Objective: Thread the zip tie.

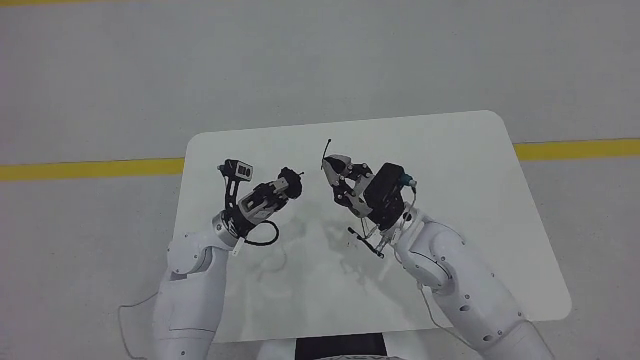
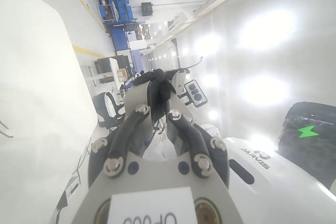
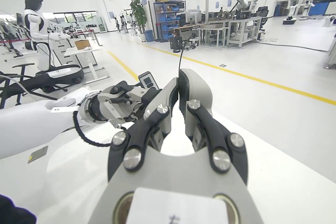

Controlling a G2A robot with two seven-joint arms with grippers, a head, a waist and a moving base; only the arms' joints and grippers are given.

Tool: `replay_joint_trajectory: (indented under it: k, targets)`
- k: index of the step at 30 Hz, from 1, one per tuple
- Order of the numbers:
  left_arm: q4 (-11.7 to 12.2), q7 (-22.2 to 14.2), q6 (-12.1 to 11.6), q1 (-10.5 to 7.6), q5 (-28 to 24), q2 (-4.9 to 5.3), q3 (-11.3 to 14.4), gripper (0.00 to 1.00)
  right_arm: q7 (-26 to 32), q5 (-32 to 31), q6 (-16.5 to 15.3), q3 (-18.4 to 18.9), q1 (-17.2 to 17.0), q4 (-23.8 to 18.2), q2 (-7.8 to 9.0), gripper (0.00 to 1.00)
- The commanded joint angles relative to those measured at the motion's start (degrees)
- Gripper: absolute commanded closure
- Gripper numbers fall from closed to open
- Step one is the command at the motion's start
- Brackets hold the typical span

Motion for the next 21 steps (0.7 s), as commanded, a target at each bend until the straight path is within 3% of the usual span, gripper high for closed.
replay_joint_trajectory:
  k: [1, 8, 10, 21]
  targets:
    - [0.0, 0.0, 0.0, 0.00, 0.0, 0.00, 0.0, 1.00, 0.0, 0.0, 0.0, 0.0, 0.0, 0.0, 0.00, 1.00]
    - [-0.7, 0.5, 0.0, -0.27, 0.1, 0.25, 0.5, 1.00, 0.0, 0.0, 0.0, 0.0, 0.0, 0.0, 0.00, 1.00]
    - [-1.8, 0.1, 0.0, -0.59, 3.1, 0.36, -0.1, 1.00, 0.0, 0.0, 0.0, 0.0, 0.0, 0.0, 0.00, 1.00]
    - [-2.9, -0.6, 0.0, -0.89, 4.7, -0.60, -1.1, 1.00, 0.0, 0.0, 0.0, 0.0, 0.0, 0.0, 0.00, 1.00]
